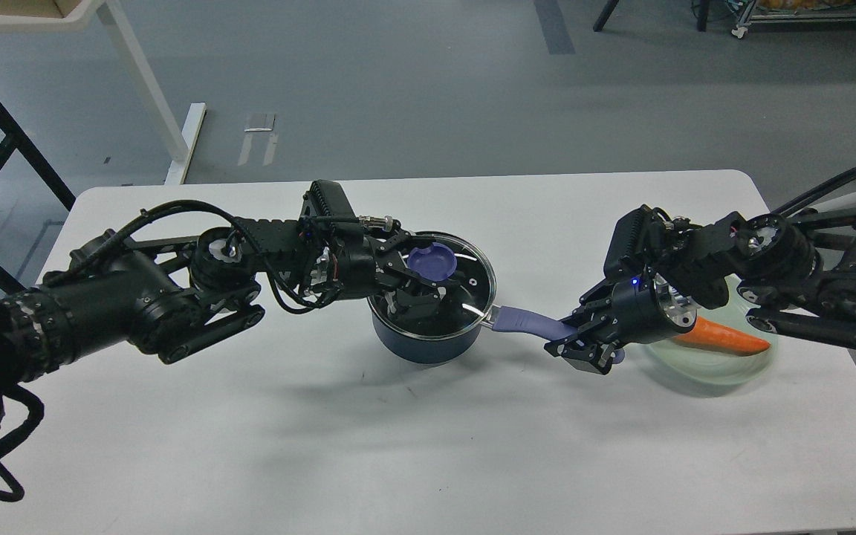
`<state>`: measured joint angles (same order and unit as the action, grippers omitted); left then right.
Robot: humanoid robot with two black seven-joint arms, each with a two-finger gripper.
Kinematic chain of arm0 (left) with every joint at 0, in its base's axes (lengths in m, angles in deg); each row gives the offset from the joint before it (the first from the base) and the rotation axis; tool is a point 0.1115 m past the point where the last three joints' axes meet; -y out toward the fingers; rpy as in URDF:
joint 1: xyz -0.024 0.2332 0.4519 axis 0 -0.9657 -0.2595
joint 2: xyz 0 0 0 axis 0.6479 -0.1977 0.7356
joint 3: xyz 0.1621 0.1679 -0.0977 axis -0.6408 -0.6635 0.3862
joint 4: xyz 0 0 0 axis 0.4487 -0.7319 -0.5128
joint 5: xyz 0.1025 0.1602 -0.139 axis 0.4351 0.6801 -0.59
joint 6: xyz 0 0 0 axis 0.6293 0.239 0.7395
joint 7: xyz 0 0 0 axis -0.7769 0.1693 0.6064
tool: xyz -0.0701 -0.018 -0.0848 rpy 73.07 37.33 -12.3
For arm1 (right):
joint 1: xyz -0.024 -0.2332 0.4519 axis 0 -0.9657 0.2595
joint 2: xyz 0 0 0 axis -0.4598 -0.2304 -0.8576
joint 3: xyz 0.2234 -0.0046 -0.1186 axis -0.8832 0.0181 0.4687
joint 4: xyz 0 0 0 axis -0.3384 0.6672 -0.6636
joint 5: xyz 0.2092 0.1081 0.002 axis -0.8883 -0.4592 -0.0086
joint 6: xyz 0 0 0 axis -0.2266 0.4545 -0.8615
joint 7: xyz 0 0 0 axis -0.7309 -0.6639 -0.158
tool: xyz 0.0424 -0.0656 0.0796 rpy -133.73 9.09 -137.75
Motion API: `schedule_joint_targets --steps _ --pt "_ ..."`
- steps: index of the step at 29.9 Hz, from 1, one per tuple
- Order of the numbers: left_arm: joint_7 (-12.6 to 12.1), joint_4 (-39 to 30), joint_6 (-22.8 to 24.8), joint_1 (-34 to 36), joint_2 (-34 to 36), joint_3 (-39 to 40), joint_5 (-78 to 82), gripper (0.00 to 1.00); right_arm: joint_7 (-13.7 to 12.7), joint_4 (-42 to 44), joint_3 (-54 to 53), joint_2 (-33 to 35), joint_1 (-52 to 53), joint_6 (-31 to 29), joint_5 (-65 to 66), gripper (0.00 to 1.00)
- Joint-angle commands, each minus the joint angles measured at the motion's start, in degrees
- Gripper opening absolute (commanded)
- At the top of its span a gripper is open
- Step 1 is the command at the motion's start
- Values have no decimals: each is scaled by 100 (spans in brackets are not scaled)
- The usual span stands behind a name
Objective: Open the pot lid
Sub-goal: 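Grasp the purple lid knob with the left gripper, then lift the glass lid off the pot and carry it toward the left arm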
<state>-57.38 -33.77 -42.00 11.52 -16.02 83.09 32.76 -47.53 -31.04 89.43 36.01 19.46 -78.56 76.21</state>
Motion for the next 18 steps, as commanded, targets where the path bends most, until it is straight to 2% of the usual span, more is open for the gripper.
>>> schedule_joint_targets --steps 1,2,8,13,18 --pt "1 0 0 4 0 -3 14 35 -1 0 3 3 0 0 1 31" --pt "1 -9 0 21 0 5 14 31 -1 0 3 3 0 0 1 31" --pt "1 -272 -9 153 175 67 -47 30 -1 0 3 29 0 0 -8 31" --pt "1 -869 -35 382 912 120 -56 30 -1 0 3 47 0 0 -8 31" --pt "1 -1502 -132 435 1984 102 -117 31 -1 0 3 47 0 0 1 31"
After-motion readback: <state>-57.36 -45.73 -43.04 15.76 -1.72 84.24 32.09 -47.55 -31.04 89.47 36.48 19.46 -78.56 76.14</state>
